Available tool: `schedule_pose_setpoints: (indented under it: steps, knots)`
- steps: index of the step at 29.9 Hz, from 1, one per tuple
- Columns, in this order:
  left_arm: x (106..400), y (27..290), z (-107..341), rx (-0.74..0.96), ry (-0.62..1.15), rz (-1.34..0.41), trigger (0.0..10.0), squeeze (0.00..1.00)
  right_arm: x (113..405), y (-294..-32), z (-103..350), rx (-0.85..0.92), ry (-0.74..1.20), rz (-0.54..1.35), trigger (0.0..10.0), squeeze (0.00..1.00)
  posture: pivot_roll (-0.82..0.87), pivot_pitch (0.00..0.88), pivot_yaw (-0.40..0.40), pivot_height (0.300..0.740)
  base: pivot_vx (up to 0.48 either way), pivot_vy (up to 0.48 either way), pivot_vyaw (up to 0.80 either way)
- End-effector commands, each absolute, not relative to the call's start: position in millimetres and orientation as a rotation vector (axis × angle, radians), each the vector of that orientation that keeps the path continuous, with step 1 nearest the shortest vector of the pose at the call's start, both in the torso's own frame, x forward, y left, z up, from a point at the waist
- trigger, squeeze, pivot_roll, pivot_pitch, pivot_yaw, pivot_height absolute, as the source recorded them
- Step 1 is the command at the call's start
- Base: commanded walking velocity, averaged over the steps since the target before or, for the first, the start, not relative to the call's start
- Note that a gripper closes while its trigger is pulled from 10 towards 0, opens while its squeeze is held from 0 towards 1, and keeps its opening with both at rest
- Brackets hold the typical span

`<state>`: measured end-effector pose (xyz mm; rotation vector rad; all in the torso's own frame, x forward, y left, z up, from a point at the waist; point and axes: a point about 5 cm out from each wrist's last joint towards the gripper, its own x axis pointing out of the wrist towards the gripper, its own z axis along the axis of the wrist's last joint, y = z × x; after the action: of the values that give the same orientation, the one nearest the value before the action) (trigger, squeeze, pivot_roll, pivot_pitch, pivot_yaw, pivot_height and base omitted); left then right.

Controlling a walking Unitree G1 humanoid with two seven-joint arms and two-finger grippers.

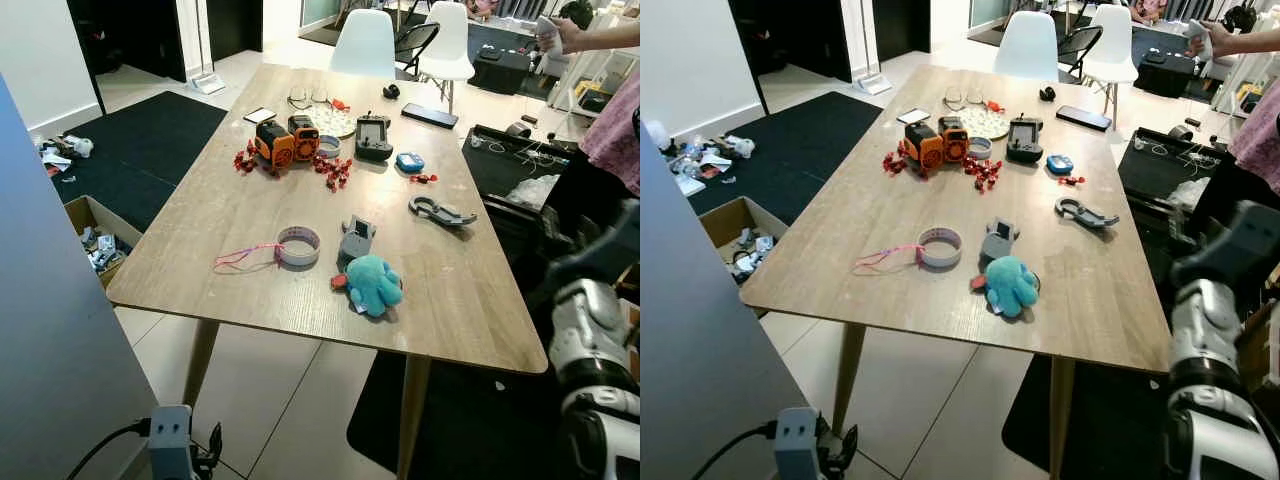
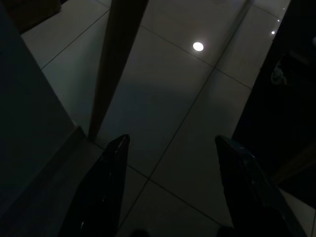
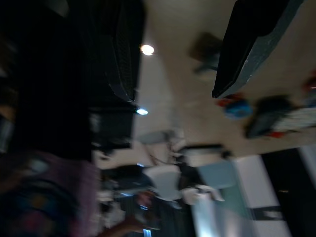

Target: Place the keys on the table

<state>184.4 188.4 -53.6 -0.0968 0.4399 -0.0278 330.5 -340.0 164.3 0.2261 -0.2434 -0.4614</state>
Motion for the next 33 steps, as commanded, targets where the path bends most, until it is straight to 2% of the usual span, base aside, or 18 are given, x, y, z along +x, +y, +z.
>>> schedule_pose_setpoints:
  steps: [1,3,5,7,8,10,12,13,14,16,20,21,24,25,28,30,33]
  knots:
    - [178,187,-57,-0.106,0.457,-0.028,10.0,0.0,319,-354,153,0.263,-0.222,-0.563,10.0,0.0,0.07,0.049,-0.08,0.74,0.0,0.0,0.0]
    - [178,187,-57,-0.106,0.458,-0.029,10.0,0.0,305,-367,140,0.299,-0.195,-0.665,10.0,0.0,0.07,0.047,-0.079,0.74,0.0,0.0,0.0]
    - [178,187,-57,-0.106,0.458,-0.029,10.0,0.0,305,-367,140,0.299,-0.195,-0.665,10.0,0.0,0.07,0.047,-0.079,0.74,0.0,0.0,0.0]
    - [177,187,-58,-0.105,0.46,-0.029,10.0,0.0,280,-383,112,0.359,-0.119,-0.797,10.0,0.0,0.07,0.046,-0.079,0.74,0.0,0.0,0.0]
    - [177,187,-58,-0.105,0.46,-0.029,10.0,0.0,280,-383,112,0.359,-0.119,-0.797,10.0,0.0,0.07,0.046,-0.079,0.74,0.0,0.0,0.0]
    - [177,187,-58,-0.104,0.462,-0.03,10.0,0.0,257,-389,86,0.399,-0.033,-0.888,10.0,0.0,0.07,0.047,-0.08,0.74,0.0,0.0,0.0]
    - [177,187,-58,-0.103,0.462,-0.03,10.0,0.0,248,-390,76,0.406,0.003,-0.914,10.0,0.0,0.07,0.047,-0.08,0.74,0.0,0.0,0.0]
    - [177,188,-58,-0.104,0.462,-0.028,10.0,0.0,233,-386,54,0.388,0.089,-0.937,10.0,0.0,0.08,0.048,-0.083,0.74,0.0,0.0,0.0]
    - [177,188,-58,-0.104,0.462,-0.028,10.0,0.0,233,-386,54,0.388,0.089,-0.937,10.0,0.0,0.08,0.048,-0.083,0.74,0.0,0.0,0.0]
    - [177,188,-57,-0.105,0.462,-0.026,10.0,0.0,215,-374,26,0.35,0.216,-0.922,10.0,0.0,0.08,0.05,-0.083,0.74,0.0,0.0,0.0]
    - [177,188,-57,-0.106,0.462,-0.025,10.0,0.0,212,-372,22,0.344,0.237,-0.918,10.0,0.0,0.08,0.05,-0.083,0.74,0.0,0.0,0.0]
    - [177,188,-57,-0.106,0.462,-0.025,10.0,0.0,209,-367,14,0.336,0.275,-0.904,10.0,0.0,0.08,0.051,-0.084,0.74,0.0,0.0,0.0]
    - [177,188,-58,-0.107,0.465,-0.023,10.0,0.0,198,-331,-22,0.296,0.496,-0.746,10.0,0.0,0.08,0.057,-0.082,0.74,0.0,0.0,0.0]
    - [177,188,-58,-0.107,0.465,-0.023,10.0,0.0,198,-331,-22,0.296,0.496,-0.746,10.0,0.0,0.08,0.057,-0.082,0.74,0.0,0.0,0.0]
    - [177,187,-58,-0.108,0.466,-0.024,10.0,0.0,191,-292,-48,0.187,0.686,-0.514,10.0,0.0,0.08,0.059,-0.084,0.74,0.0,0.0,0.0]
    - [177,186,-58,-0.109,0.466,-0.023,10.0,0.0,190,-282,-53,0.147,0.717,-0.448,10.0,0.0,0.08,0.06,-0.085,0.74,0.0,0.0,0.0]
    - [177,187,-58,-0.106,0.471,-0.021,10.0,0.0,194,-249,-62,0.068,0.759,-0.256,10.0,0.0,0.08,0.061,-0.084,0.74,0.0,0.0,0.0]
